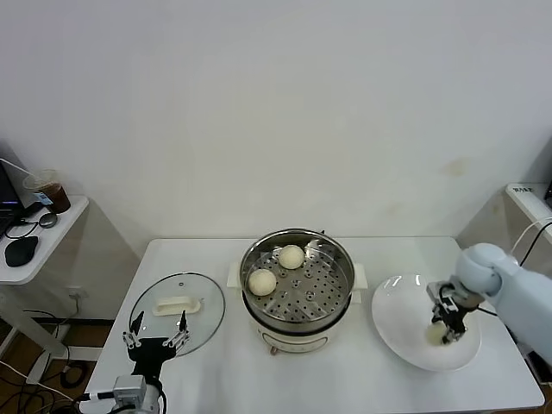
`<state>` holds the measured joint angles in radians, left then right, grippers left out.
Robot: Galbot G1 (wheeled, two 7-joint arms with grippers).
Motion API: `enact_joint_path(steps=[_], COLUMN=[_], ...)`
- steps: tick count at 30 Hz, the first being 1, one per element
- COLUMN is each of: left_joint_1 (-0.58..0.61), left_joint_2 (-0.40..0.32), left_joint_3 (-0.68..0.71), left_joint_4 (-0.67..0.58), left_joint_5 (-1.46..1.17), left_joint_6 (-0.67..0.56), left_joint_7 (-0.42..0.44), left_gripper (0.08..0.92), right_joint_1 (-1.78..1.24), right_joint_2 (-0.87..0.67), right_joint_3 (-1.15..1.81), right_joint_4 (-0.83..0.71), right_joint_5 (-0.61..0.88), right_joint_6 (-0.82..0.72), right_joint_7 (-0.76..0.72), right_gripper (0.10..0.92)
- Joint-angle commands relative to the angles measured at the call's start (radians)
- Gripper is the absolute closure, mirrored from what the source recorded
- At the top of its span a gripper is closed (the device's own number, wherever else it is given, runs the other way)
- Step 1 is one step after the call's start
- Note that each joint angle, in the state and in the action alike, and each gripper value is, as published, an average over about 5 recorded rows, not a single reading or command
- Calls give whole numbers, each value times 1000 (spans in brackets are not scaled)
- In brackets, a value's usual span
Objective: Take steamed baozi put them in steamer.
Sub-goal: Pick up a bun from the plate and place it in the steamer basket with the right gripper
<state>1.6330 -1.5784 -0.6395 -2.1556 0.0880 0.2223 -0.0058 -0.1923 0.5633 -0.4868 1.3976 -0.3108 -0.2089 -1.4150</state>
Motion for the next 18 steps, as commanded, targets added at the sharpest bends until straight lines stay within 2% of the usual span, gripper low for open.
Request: enact_joint_path(steps=[1, 5, 10, 13, 18], left_joint_1=[1, 4, 6, 8, 6], left_joint_2=[0, 0, -1, -3, -14], left_joint_3=[0, -4, -9, -10, -14], left_joint_4=[-5, -13, -27, -33, -39], left_joint_5=[0, -1, -2, -1, -2], left_joint_6=[-1, -6, -11, -12, -14], left_joint_7=[-3, -10, -17, -17, -20], left_gripper=[177, 177, 177, 177, 177], right_joint_1=[496, 627, 738, 760, 727], right_joint_2=[138, 254, 362, 401, 420], right_joint_3=[-232, -300, -376, -408, -456], right_joint_4=[-26, -64, -84, -55, 33], right_joint_5=[203, 342, 479, 441, 314], right_joint_6=[14, 148, 473, 625, 765], right_joint_7=[-21, -14, 20, 31, 49], right_gripper=[550, 550, 550, 550, 550])
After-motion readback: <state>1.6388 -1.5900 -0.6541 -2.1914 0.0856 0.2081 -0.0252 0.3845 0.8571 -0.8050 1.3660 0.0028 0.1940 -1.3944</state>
